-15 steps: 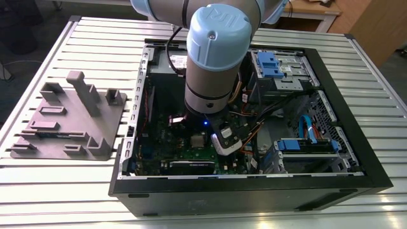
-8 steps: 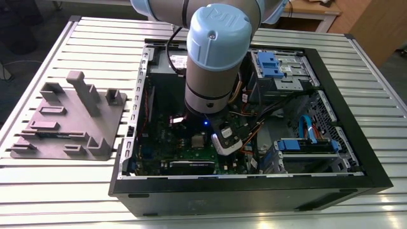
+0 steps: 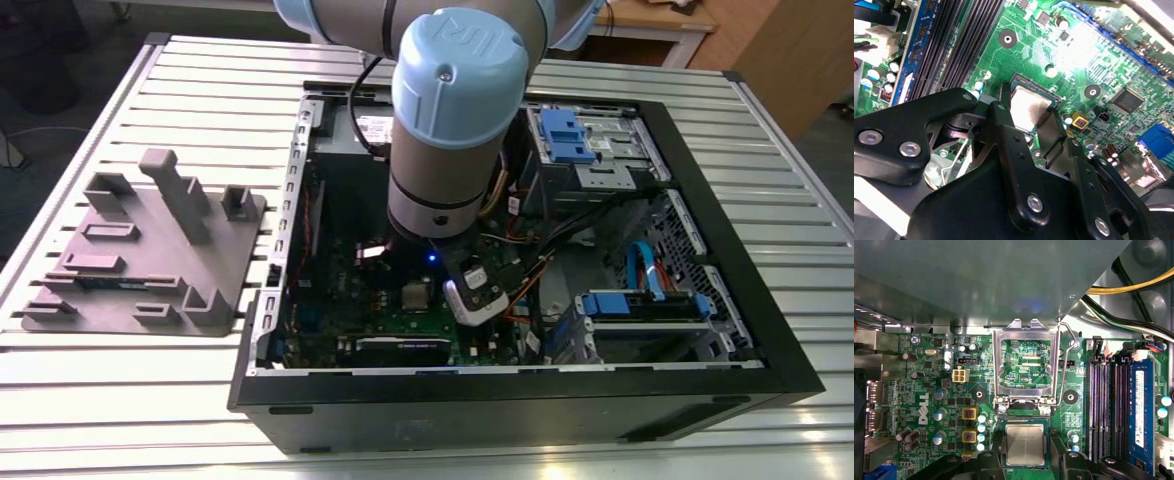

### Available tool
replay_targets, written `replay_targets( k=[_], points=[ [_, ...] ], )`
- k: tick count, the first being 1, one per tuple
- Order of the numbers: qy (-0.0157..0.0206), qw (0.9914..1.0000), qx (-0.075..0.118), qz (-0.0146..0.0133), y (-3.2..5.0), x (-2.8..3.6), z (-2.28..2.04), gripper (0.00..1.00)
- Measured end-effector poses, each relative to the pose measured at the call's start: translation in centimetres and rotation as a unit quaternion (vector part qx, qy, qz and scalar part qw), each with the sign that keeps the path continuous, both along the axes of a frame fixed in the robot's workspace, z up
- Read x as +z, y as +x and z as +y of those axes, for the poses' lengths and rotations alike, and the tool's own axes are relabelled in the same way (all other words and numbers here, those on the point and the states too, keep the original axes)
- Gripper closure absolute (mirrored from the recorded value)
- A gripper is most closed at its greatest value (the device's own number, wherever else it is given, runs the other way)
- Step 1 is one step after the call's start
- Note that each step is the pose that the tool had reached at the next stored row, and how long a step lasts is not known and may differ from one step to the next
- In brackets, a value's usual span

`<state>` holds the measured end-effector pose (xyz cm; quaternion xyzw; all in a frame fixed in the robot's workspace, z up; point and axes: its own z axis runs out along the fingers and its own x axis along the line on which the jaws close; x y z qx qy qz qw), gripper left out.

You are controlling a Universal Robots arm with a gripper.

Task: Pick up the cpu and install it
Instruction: 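Place the cpu into insertion slot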

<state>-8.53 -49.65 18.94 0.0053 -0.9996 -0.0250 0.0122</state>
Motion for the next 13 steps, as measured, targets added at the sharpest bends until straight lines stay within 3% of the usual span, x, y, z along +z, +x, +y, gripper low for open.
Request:
replay_targets(
  k=[3,4,13],
  points=[
    [0.0003,1.00000,0.000,-0.0001,0.00,0.08,0.01,0.55],
    [0.0000,1.00000,0.000,0.0003,0.03,0.96,0.00,0.55],
    [0.0000,1.00000,0.000,0.0003,0.05,1.96,0.00,0.55]
  ],
)
